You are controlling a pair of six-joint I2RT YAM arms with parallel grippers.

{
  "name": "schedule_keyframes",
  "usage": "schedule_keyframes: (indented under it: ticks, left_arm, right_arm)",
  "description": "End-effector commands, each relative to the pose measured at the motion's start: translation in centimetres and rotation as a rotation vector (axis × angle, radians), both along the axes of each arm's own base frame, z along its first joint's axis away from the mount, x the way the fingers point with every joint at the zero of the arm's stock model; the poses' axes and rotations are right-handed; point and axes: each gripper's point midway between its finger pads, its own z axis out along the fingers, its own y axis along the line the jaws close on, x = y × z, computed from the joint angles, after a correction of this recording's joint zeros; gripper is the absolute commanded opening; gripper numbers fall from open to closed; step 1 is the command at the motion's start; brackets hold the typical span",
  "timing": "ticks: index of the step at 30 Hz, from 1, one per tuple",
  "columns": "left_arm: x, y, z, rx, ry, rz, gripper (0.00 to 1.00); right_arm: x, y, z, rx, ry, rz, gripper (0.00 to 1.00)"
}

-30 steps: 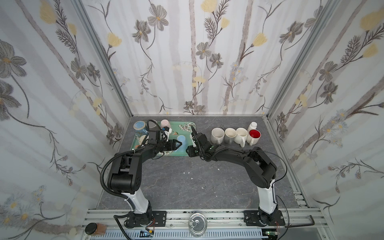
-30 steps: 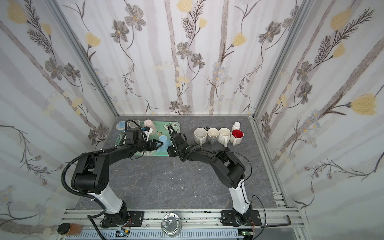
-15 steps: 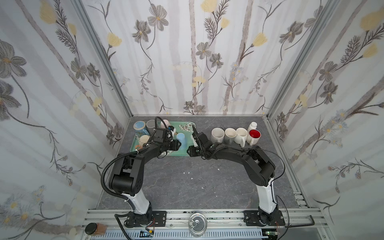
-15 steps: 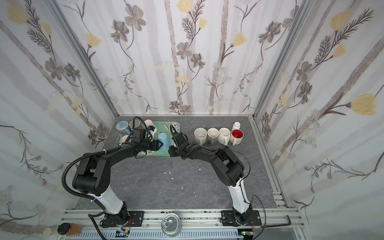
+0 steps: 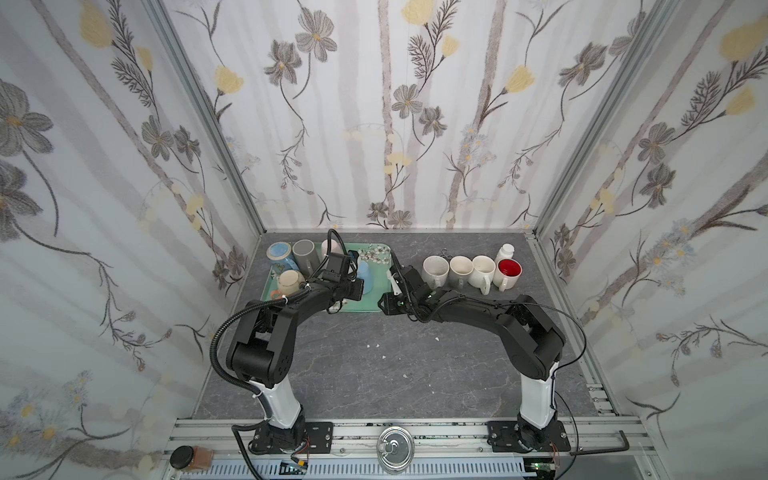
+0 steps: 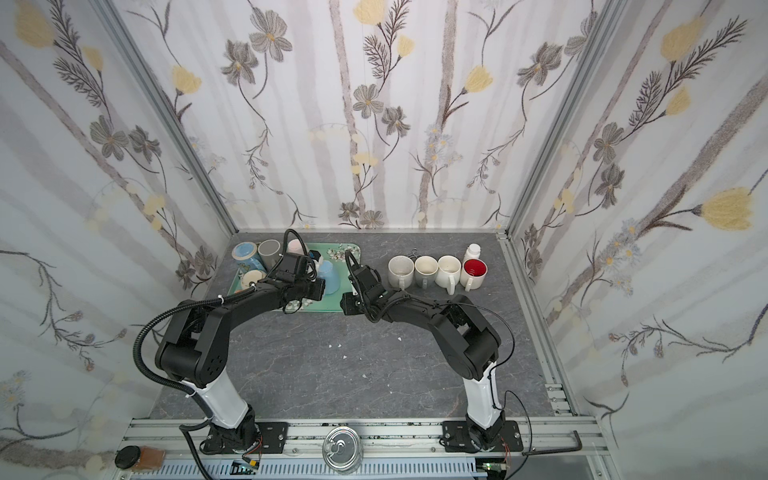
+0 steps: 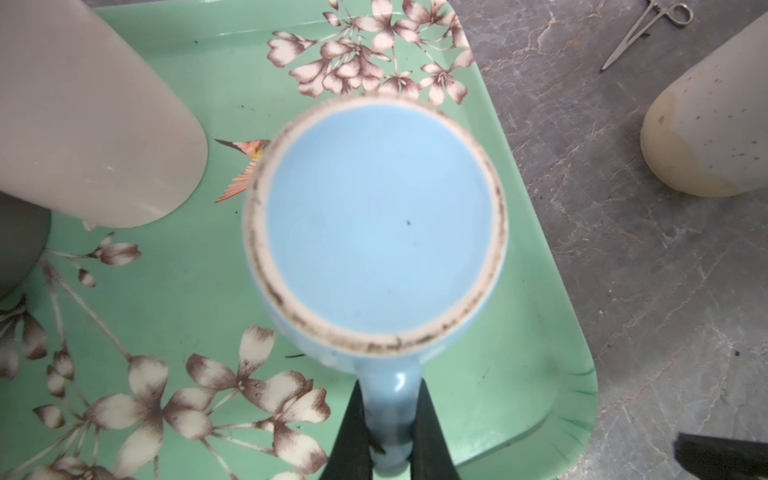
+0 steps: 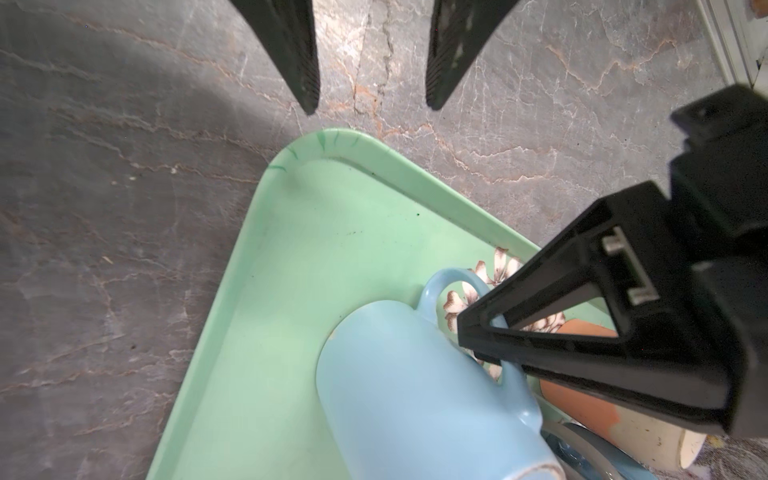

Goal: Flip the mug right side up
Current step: 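Lift the light blue mug with the left gripper toward the approaching right gripper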

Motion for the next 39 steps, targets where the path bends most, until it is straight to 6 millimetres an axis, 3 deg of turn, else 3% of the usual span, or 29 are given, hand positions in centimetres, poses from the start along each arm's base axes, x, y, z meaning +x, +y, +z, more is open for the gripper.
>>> schedule_keyframes:
  ticks: [1, 9, 16, 24, 28, 32, 33, 39]
  left_arm:
    - [1.0, 0.1, 1.4, 0.009, -0.048, 0.035, 0.01]
    - [1.4, -0.5, 4.1, -0.072, -0.111, 0.068, 0.00]
    - [1.4, -0.7, 5.0, -0.114, -0.124, 0.082, 0.00]
    - [0.9, -1.4, 7.3, -0.202, -0.168, 0.069, 0.00]
    - [0.4, -1.9, 9.7, -0.278, -0.212, 0.057, 0.00]
    - [-0.5, -2.6, 13.6, -0.389, -0.292, 0.032, 0.00]
    - [-0.8, -2.7, 14.7, -0.418, -0.316, 0.020, 0.00]
    - [-3.7, -3.5, 22.0, -0.625, -0.503, -0.069, 0.00]
  right_arm:
    - [0.2, -0.3, 1.5, 0.023, -0.037, -0.020, 0.43]
    - [-0.1, -2.1, 3.3, 0.052, -0.073, -0.064, 0.42]
    - [-0.6, -3.8, 3.9, 0.077, -0.078, -0.107, 0.42]
    - [-0.8, -4.0, 6.4, 0.181, -0.116, -0.137, 0.41]
    - [-1.0, -3.8, 8.0, 0.249, -0.126, -0.135, 0.41]
    - [-1.3, -3.6, 9.8, 0.338, -0.125, -0.132, 0.41]
    - [-1.5, -3.8, 11.6, 0.378, -0.146, -0.131, 0.41]
    - [-2.5, -4.1, 16.2, 0.534, -0.200, -0.100, 0.42]
